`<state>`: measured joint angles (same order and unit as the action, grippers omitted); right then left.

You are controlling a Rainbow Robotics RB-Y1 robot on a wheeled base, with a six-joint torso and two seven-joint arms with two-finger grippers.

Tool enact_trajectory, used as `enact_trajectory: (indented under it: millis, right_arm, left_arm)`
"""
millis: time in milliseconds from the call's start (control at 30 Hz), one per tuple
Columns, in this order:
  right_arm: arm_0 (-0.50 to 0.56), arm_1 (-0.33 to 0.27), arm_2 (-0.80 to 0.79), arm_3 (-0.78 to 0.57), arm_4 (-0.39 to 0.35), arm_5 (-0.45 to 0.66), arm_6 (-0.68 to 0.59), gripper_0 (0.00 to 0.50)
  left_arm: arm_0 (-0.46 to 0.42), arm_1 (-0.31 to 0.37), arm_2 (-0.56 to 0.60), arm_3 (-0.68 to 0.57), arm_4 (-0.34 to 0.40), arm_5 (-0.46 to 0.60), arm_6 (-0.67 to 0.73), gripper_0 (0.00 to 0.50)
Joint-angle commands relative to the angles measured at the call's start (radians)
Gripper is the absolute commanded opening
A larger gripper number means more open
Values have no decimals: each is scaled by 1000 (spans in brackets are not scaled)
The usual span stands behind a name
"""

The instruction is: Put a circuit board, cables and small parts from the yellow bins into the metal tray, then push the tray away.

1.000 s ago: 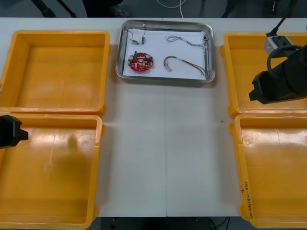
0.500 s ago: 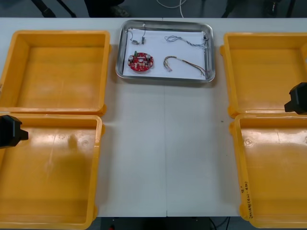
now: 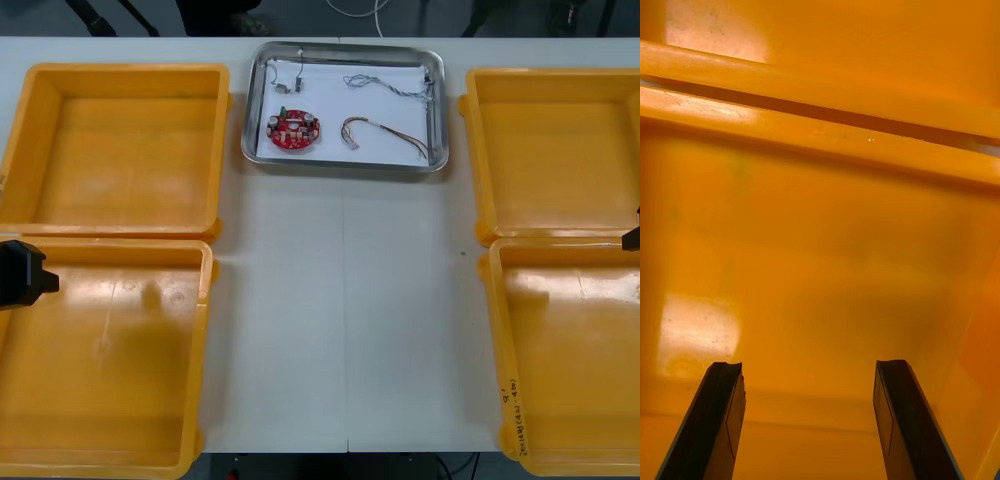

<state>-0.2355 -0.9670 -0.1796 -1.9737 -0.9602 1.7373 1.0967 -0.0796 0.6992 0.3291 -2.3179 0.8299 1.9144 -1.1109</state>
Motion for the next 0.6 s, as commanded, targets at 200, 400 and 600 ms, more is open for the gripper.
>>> enact_trajectory:
  millis: [200,400,600]
  right_arm:
    - [2,-50,-93,76,-72,45,103,500]
    - [2,-50,-112,62,-64,116,95,500]
    - [2,-48,-126,61,-78,163,81,500]
  left_arm:
    - [18,40,30,-31,6,6,-126,500]
    - [18,40,30,-31,6,6,-126,500]
    - [18,40,30,-31,6,6,-126,500]
